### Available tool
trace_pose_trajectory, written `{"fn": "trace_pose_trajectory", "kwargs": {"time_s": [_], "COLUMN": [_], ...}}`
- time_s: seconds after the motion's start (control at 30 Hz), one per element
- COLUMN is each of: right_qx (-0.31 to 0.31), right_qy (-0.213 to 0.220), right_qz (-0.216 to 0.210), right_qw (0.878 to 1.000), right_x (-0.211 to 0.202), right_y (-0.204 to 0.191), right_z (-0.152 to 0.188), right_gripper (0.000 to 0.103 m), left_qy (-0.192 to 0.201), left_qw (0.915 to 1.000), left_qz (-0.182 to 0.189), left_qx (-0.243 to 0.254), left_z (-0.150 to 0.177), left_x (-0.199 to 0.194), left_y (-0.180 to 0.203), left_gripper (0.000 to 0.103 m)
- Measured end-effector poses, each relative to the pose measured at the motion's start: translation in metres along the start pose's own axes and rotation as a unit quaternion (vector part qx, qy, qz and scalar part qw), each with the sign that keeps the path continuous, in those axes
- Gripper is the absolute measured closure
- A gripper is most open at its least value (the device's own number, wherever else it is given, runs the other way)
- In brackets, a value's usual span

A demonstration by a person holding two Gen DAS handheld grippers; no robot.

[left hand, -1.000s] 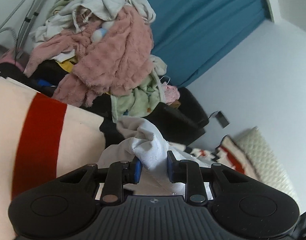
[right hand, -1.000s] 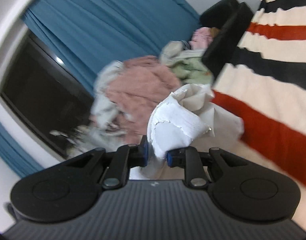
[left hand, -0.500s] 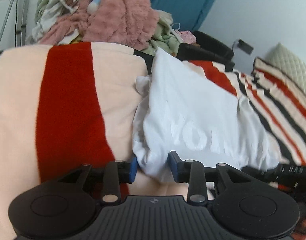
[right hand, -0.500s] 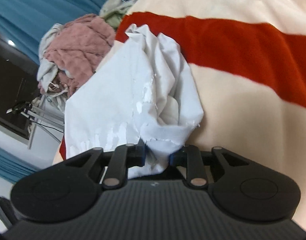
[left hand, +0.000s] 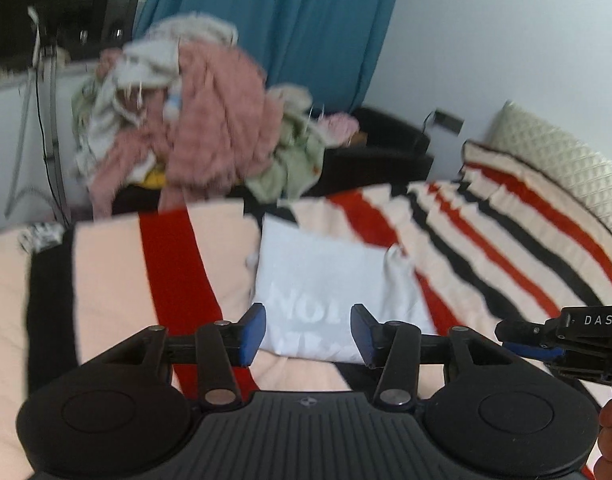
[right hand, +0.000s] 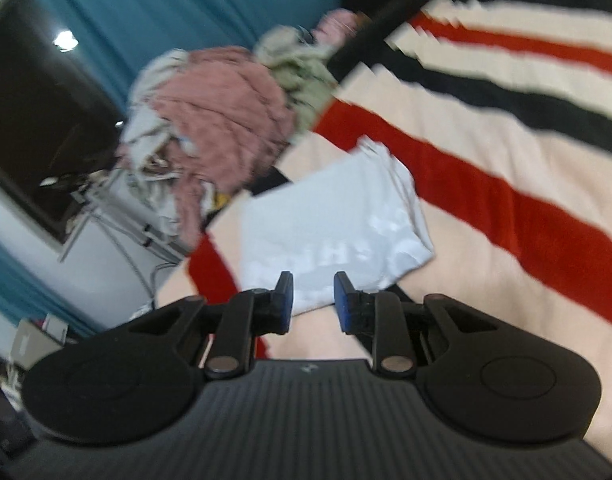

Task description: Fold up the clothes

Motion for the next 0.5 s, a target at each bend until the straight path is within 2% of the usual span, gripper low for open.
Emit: {"fn": "trace_pose_trajectory", "kwargs": {"time_s": [0.1,0.17,0.2,0.27,0.33,0.4,0.5], "right_qx": [-0.045,-0.078,-0.094,-0.123,-0.149,-0.168,-0.203], "right_qy": [0.012,0.020,0.026,0.044,0.070,0.086,0.104], "right_qz": [-0.006,-0.009,-0.009,-0.013,-0.016,-0.021,-0.023], "right_qw": [0.999,0.997,0.995,0.991,0.986,0.982,0.973], "right_x": [-0.040,-0.065,-0.076,-0.097,-0.117,-0.131,-0.146], "right_y": [-0.033,-0.053,-0.061,-0.076,-0.088,-0.095,-0.103], "right_z": [0.005,0.014,0.018,0.027,0.038,0.049,0.071], "right_gripper": [0.077,0.073,0.067,0.034,0.020,0.021,0.021], "left_qy": [0.029,0.046,0.054,0.072,0.095,0.114,0.138], "left_qw": [0.9995,0.9988,0.9983,0.9971,0.9950,0.9926,0.9886], "left_qz": [-0.003,-0.003,-0.003,-0.004,-0.011,-0.016,-0.026], "left_qx": [0.006,0.017,0.021,0.023,0.027,0.039,0.055], "left_z": [-0.009,-0.008,-0.007,-0.002,0.006,0.018,0.037], "left_x": [-0.061,-0.102,-0.121,-0.159,-0.192,-0.218,-0.248], "left_y": [0.002,0.005,0.006,0.004,0.003,0.003,0.003], "left_gripper": [0.045,0.035,0.031,0.018,0.010,0.002,0.000]}}
Point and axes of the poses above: each gripper's, at about its wrist camera, not at the fingertips, and x roughly the way its jaws point, y to its right, z to its underside, the point moved 5 cm from there along x, roughly the way its jaws point, and after that the axes turned 9 degrees about -z, right-handed, at the moved point
